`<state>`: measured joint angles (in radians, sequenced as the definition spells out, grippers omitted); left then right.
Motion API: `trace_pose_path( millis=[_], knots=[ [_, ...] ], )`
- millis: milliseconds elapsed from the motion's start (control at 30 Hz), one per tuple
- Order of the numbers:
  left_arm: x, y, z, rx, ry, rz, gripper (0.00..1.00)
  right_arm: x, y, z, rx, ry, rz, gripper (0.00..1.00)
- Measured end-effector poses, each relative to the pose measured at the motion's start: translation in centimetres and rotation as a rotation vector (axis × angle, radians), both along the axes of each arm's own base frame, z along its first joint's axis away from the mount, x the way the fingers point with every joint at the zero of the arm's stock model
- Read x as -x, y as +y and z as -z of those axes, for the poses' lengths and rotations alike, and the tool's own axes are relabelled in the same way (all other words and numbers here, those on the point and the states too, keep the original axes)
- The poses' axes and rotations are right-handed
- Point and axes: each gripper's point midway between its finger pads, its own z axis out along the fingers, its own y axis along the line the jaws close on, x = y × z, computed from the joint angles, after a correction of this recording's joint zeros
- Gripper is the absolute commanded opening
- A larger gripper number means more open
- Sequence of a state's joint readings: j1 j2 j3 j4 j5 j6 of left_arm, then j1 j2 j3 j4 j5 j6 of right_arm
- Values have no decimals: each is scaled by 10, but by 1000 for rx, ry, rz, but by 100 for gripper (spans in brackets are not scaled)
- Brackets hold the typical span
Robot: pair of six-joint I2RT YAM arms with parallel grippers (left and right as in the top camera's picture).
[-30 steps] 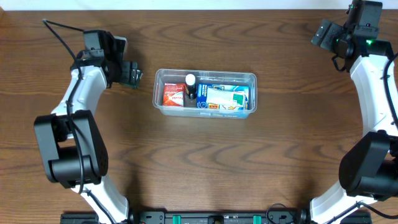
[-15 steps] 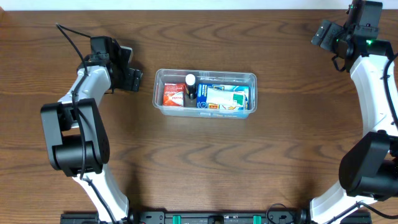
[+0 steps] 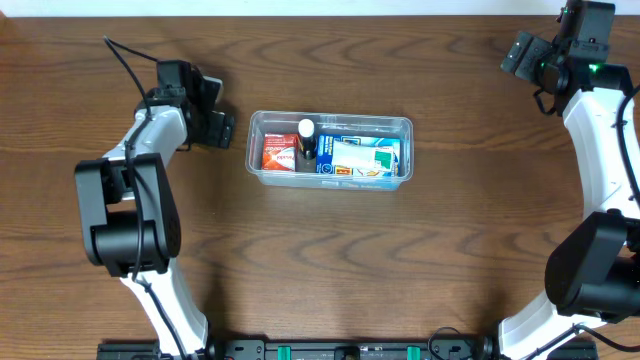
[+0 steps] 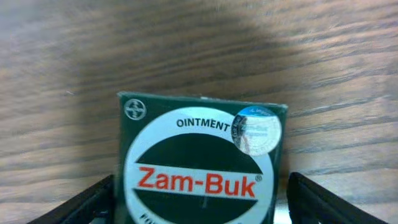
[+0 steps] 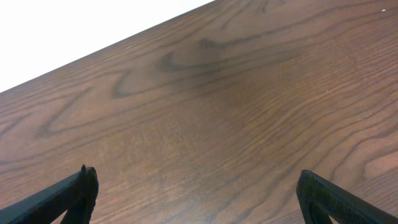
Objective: Pack container
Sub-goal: 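Lower left gripper over the green Zam-Buk tin and grasp it, then carry the Zam-Buk tin with left gripper and lower it into container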
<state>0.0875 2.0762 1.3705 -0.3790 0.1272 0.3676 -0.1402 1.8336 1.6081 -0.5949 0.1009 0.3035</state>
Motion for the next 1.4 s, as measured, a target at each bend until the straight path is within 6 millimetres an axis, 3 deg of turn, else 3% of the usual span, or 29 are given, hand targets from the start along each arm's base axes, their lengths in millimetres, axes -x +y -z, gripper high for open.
trace_pose_path(
  millis=[133, 667, 767, 900, 1000, 1167, 1400],
  knots=[
    [0, 0, 2, 0, 2, 1, 64, 0, 0, 0, 1, 0, 0, 99],
    [0, 0, -5, 10, -5, -27, 63, 0, 0, 0, 0, 0, 0, 99],
    [-1, 1, -27, 18, -38, -58, 63, 0, 0, 0, 0, 0, 0, 99],
    [5, 0, -81, 44, -110, -119, 63, 0, 0, 0, 0, 0, 0, 99],
    [22, -2, -117, 79, -132, -181, 63, 0, 0, 0, 0, 0, 0, 99],
    [50, -26, -149, 178, -107, -226, 63, 0, 0, 0, 0, 0, 0, 99],
    [74, -100, -149, 307, -1, -125, 63, 0, 0, 0, 0, 1, 0, 99]
  ],
)
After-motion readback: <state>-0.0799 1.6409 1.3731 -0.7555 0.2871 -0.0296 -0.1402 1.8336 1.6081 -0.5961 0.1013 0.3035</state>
